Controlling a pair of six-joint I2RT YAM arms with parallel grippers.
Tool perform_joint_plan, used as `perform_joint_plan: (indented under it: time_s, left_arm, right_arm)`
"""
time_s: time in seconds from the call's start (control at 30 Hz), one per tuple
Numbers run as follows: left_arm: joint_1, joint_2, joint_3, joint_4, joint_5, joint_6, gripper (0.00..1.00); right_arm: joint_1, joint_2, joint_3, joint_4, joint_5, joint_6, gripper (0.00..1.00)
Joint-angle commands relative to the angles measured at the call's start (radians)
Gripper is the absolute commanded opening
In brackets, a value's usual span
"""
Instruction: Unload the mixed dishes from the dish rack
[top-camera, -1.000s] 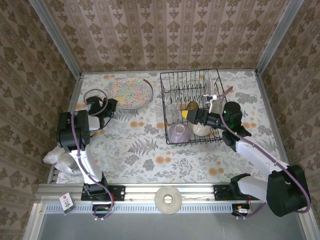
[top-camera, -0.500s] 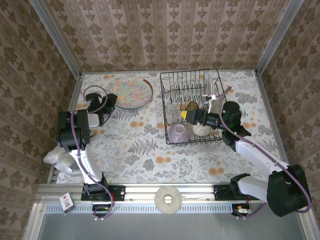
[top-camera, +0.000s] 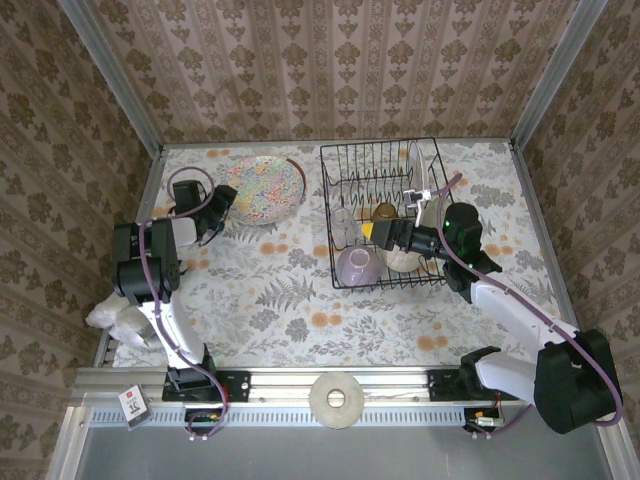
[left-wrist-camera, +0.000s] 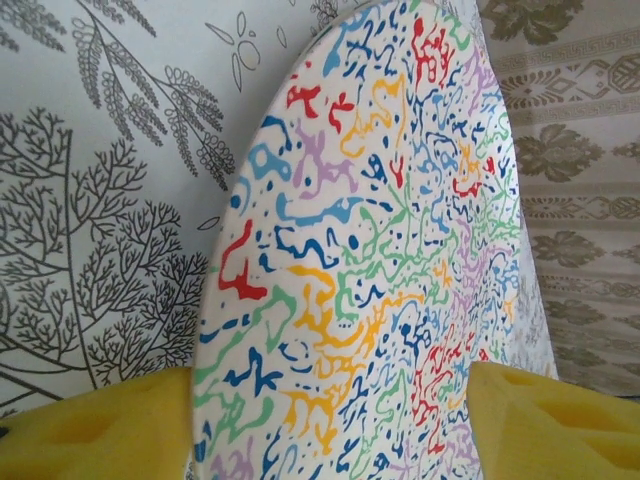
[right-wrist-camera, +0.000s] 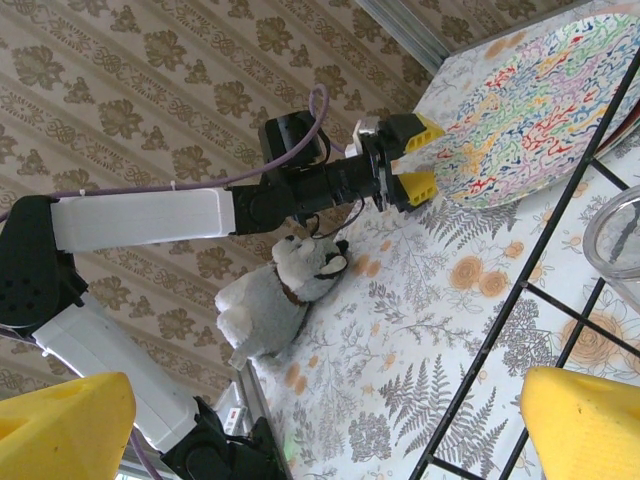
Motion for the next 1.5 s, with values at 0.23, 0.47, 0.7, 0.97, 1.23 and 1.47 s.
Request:
perform_joint_plan:
  time_s: [0.23, 0.47, 0.7, 0.97, 1.23, 1.47]
  left_arm:
    - [-0.010, -0.033, 0.079, -0.170, -0.055, 0.084, 0.85]
    - [-0.019, -0.018, 0.109, -0.181, -0.049, 0.094, 0.89]
    - [-0.029, -0.003, 0.146, -0.201, -0.052, 0.098, 0.89]
    - [-0.040, 0.020, 0.188, -0.228, -0.058, 0.097, 0.89]
    - [-0.049, -0.124, 0.107, -0.317, -0.169, 0.116, 0.90]
    - [-0.131, -0.428, 0.016, -0.405, -0.247, 0.248, 0.96]
  right_arm:
    - [0.009, -0.028, 0.034, -0.028, 0.022, -0.038, 1.00]
    - [0.015, -0.024, 0.036, -0.030, 0.023, -0.039, 1.00]
    - [0.017, -0.029, 0.040, -0.048, 0.029, -0.051, 1.00]
    - [0.017, -0.033, 0.043, -0.061, 0.034, -0.063, 1.00]
    - [0.018, -0.041, 0.046, -0.089, 0.044, -0.084, 1.00]
    - [0.016, -0.087, 0.051, -0.171, 0.130, -0.128, 1.00]
